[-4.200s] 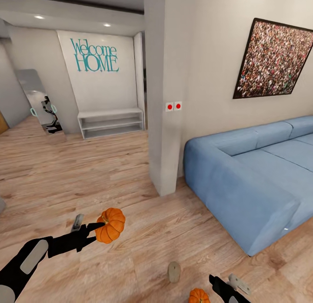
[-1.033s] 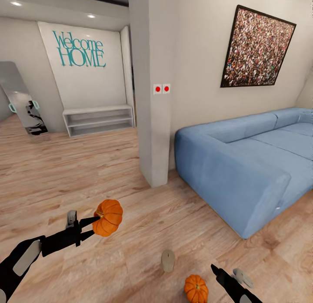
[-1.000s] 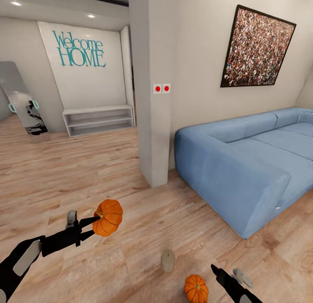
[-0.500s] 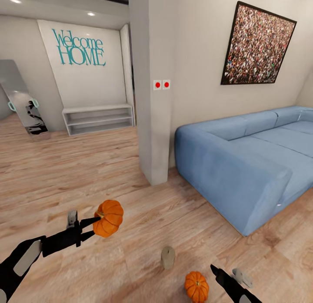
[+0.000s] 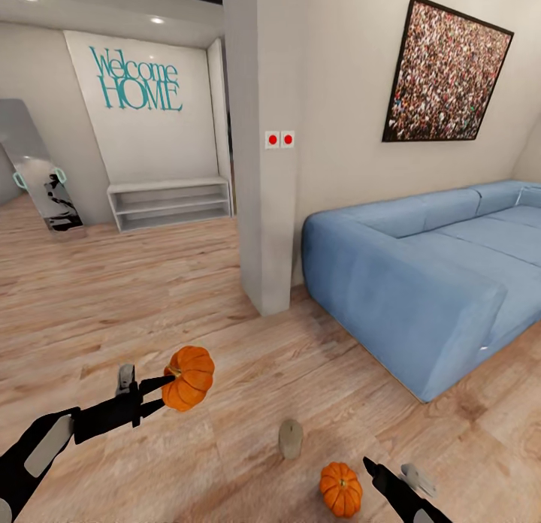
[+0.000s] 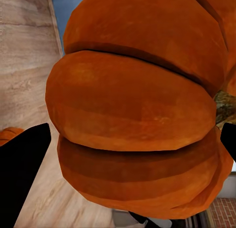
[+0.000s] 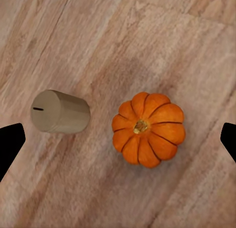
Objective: Place each of the two pumpkins and all three candles from the living room inside a cabinet in the living room (use any cabinet), then make sure every cabinet is closed, and position the cauldron so it is next to a table in the living room.
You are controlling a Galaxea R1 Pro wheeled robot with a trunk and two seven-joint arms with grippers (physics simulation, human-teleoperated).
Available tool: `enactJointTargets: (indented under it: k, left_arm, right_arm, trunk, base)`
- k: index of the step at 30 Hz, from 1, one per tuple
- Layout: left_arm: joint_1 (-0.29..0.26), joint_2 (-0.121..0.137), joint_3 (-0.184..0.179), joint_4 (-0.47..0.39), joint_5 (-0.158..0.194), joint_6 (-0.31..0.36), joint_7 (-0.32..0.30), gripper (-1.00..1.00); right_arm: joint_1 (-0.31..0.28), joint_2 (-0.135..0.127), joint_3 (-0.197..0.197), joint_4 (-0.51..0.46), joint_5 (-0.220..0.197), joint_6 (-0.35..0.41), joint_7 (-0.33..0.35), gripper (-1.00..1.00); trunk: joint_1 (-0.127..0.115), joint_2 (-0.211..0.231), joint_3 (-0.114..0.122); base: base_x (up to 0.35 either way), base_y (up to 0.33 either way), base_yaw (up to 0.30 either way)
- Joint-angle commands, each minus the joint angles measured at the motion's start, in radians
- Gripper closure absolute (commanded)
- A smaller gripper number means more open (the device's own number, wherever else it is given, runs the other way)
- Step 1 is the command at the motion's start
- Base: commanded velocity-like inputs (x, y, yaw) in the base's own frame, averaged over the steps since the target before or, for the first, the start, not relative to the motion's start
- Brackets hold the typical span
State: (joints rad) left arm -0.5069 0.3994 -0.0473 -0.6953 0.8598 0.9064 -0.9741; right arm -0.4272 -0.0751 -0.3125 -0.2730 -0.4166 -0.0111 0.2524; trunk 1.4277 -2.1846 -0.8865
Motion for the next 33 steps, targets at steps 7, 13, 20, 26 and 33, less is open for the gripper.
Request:
enactJointTargets:
  k: [7,13,20,26,33]
  left_arm:
    - [-0.001,0.001,-0.003,0.0,0.007,0.005,0.0,1.0]
    - [-0.001,0.001,-0.003,0.0,0.007,0.005,0.0,1.0]
    - [-0.001,0.001,-0.003,0.0,0.007,0.005,0.0,1.0]
    - [-0.001,0.001,-0.003,0.0,0.007,0.005,0.0,1.0]
    - [-0.001,0.001,-0.003,0.0,0.007,0.005,0.0,1.0]
  right_arm:
    - [-0.001,0.0,-0.002,0.001,-0.008,-0.001,0.014,-1.0]
    - [-0.001,-0.001,-0.002,0.003,-0.01,0.0,0.105,-1.0]
    - [-0.001,-0.002,-0.003,0.002,-0.01,0.027,0.128,-1.0]
    - [-0.001,-0.002,-0.004,0.001,-0.01,0.029,0.129,-1.0]
    - [-0.001,-0.002,-0.004,0.001,-0.01,0.03,0.131,-1.0]
  trunk:
    - [0.027,-0.05,-0.023]
    - [0.05,-0.092,-0.042]
    - [0.077,-0.141,-0.064]
    - [0.1,-0.183,-0.082]
    - [0.126,-0.232,-0.104]
  base:
    - [0.0,0.0,0.0]
    - [0.0,0.0,0.0]
    - [0.0,0.0,0.0]
    - [0.0,0.0,0.0]
    - [0.0,0.0,0.0]
